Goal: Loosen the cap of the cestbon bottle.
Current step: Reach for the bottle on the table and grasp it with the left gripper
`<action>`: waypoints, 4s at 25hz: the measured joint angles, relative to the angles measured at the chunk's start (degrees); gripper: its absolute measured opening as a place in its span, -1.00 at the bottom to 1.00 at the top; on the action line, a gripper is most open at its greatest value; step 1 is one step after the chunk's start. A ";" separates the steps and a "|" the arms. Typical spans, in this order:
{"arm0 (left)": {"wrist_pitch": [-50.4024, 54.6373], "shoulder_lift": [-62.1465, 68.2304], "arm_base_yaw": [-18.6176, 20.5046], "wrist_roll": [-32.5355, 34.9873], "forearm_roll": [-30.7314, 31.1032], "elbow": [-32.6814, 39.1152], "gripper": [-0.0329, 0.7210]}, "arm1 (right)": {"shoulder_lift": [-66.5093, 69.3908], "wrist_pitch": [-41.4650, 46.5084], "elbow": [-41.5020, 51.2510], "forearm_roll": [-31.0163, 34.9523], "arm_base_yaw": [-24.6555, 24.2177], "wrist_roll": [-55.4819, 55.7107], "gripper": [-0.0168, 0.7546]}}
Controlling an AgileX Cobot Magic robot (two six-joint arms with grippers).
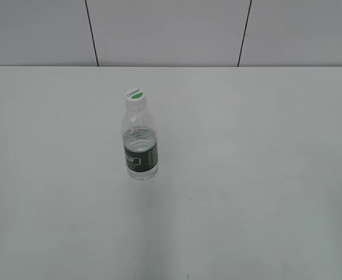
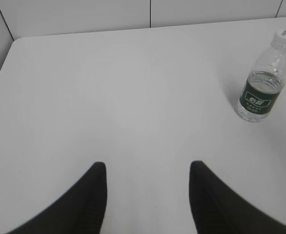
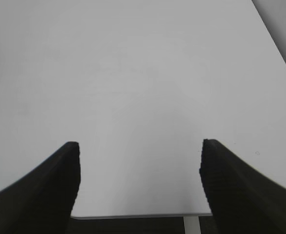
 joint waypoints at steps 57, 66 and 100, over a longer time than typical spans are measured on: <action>-81.90 54.26 -0.74 0.00 1.11 7.12 0.54 | 0.00 0.00 0.00 0.09 0.00 0.00 0.57; -99.60 77.28 -5.77 -7.42 14.55 7.19 0.53 | 0.00 0.00 0.00 0.10 0.00 0.00 0.57; -129.18 128.75 -8.49 -24.76 78.45 -24.12 0.65 | 0.00 0.00 0.00 -0.10 0.00 0.04 0.57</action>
